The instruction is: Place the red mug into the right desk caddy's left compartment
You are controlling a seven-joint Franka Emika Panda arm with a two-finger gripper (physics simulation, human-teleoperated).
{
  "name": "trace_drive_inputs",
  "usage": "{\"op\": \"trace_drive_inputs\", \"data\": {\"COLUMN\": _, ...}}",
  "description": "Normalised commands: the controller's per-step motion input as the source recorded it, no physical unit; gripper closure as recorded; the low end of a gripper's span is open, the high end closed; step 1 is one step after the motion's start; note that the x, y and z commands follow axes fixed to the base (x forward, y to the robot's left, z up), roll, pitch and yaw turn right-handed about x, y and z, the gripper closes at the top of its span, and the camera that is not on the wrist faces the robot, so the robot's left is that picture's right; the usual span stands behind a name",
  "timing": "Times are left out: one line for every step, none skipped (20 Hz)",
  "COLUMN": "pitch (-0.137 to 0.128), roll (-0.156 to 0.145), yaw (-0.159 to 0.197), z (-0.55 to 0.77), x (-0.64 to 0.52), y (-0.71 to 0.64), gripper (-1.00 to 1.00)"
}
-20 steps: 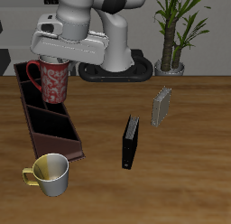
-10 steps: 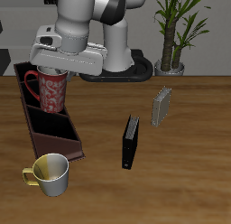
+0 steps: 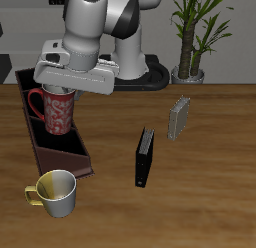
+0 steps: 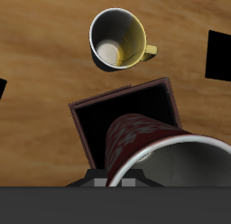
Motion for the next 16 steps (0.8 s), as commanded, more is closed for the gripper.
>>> {"op": "trace_drive_inputs", "data": {"pitch": 0.027, "roll": 0.019, "yaw": -0.013, "z": -0.19, "x": 0.07, "y": 0.03, "gripper": 1.00}}
{"op": "trace_drive_inputs", "data": {"pitch": -0.009, "roll": -0.039, "yaw": -0.016, "z": -0.17, "x": 0.06, "y": -0.09, "gripper": 1.00}}
{"op": "trace_drive_inputs", "data": {"pitch": 0.044, "roll": 0.011, "yaw": -0.056, "z": -0.27, "x": 0.12, "y": -0.06, "gripper": 1.00}}
{"op": "trace_drive_inputs", "data": {"pitch": 0.006, "roll": -0.039, "yaw": -0.009, "z": -0.26, "x": 0.05, "y": -0.06, "gripper": 1.00}}
{"op": "trace_drive_inputs", "data": {"pitch": 0.031, "roll": 0.006, "yaw": -0.008, "z": -0.15, "x": 0.04, "y": -0.06, "gripper": 1.00}}
{"op": "trace_drive_inputs", "data": {"pitch": 0.005, "roll": -0.003, "yaw": 0.019, "z": -0.28, "x": 0.08, "y": 0.03, "gripper": 1.00}}
{"op": "trace_drive_inputs", "data": {"pitch": 0.000, "roll": 0.000, "yaw": 0.000, "z": 0.00, "x": 0.01, "y": 0.10, "gripper": 1.00}}
{"op": "trace_drive_inputs", "data": {"pitch": 0.093, "roll": -0.024, "yaw": -0.032, "z": -0.69, "x": 0.16, "y": -0.20, "gripper": 1.00}}
{"op": "trace_drive_inputs", "data": {"pitch": 0.003, "roll": -0.011, "yaw": 0.007, "z": -0.22, "x": 0.08, "y": 0.03, "gripper": 1.00}}
{"op": "trace_drive_inputs", "data": {"pitch": 0.000, "roll": 0.000, "yaw": 0.000, "z": 0.00, "x": 0.05, "y": 0.06, "gripper": 1.00}}
{"op": "trace_drive_inputs", "data": {"pitch": 0.051, "roll": -0.024, "yaw": -0.069, "z": -0.43, "x": 0.09, "y": -0.10, "gripper": 1.00}}
{"op": "trace_drive_inputs", "data": {"pitch": 0.000, "roll": 0.000, "yaw": 0.000, "z": -0.02, "x": 0.06, "y": 0.05, "gripper": 1.00}}
{"op": "trace_drive_inputs", "data": {"pitch": 0.009, "roll": 0.024, "yaw": -0.010, "z": -0.16, "x": 0.10, "y": 0.02, "gripper": 1.00}}
{"op": "trace_drive_inputs", "data": {"pitch": 0.016, "roll": 0.010, "yaw": -0.003, "z": -0.19, "x": 0.10, "y": 0.02, "gripper": 1.00}}
{"op": "trace_drive_inputs", "data": {"pitch": 0.027, "roll": -0.016, "yaw": -0.019, "z": -0.24, "x": 0.13, "y": 0.03, "gripper": 1.00}}
{"op": "trace_drive_inputs", "data": {"pitch": 0.007, "roll": 0.019, "yaw": 0.004, "z": -0.18, "x": 0.10, "y": 0.03, "gripper": 1.00}}
